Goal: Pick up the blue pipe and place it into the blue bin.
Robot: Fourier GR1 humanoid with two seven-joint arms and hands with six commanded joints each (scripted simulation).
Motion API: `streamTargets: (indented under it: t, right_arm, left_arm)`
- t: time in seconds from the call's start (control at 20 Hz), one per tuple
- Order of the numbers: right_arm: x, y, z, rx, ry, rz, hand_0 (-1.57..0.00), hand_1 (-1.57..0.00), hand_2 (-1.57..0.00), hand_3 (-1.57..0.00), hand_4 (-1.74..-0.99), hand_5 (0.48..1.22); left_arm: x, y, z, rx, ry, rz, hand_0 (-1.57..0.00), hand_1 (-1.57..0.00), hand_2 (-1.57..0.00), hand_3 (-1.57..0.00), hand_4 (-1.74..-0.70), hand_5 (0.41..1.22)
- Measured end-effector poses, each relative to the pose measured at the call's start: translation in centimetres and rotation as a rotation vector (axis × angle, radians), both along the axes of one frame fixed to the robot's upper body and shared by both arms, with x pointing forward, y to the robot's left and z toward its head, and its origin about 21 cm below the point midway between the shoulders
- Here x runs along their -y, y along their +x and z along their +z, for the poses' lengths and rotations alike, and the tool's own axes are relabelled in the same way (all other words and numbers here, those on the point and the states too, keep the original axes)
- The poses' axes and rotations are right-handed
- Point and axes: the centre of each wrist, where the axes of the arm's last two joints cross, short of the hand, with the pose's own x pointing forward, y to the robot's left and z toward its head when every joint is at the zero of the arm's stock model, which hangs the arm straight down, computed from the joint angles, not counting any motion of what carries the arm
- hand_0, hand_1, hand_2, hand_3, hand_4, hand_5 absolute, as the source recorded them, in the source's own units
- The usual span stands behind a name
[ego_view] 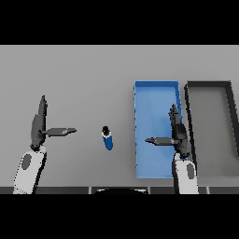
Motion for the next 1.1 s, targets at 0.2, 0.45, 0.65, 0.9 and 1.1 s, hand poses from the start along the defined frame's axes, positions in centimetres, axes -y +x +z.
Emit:
streamTargets:
  t: [0.2,0.45,0.65,0.9,1.1]
  right_arm:
    - [0.6,0.0,0.0,-0.002,-0.002,-0.004,0.00,0.00,0.00,0.00,-1.205,0.629]
    - [3.1,-2.0,1.0,0.140,-0.265,0.063,0.00,0.00,0.00,0.00,-1.197,0.626]
    - [3.1,-3.1,1.3,0.134,-0.305,0.101,0.00,0.00,0.00,0.00,-1.203,0.625]
    - [3.4,-2.6,1.5,0.124,-0.324,0.110,0.00,0.00,0.00,0.00,-1.179,0.616]
    - [3.3,-2.6,1.7,0.130,-0.321,0.113,0.00,0.00,0.00,0.00,-1.164,0.617]
  left_arm:
    - [0.6,0.1,0.0,0.009,-0.001,-0.005,0.00,0.00,0.00,0.00,-0.97,0.593]
    - [-2.3,-1.4,-0.4,-0.002,0.146,-0.230,0.00,0.00,0.00,0.00,-0.96,0.590]
    - [-2.8,-1.8,-0.5,-0.007,0.157,-0.317,0.00,0.00,0.00,0.00,-0.96,0.593]
    - [-2.4,-2.9,0.8,-0.025,0.160,-0.491,0.00,0.00,0.00,0.00,-1.03,0.549]
    - [0.5,-4.4,-0.3,-0.116,0.146,-0.654,0.00,0.00,0.00,0.00,-1.11,0.497]
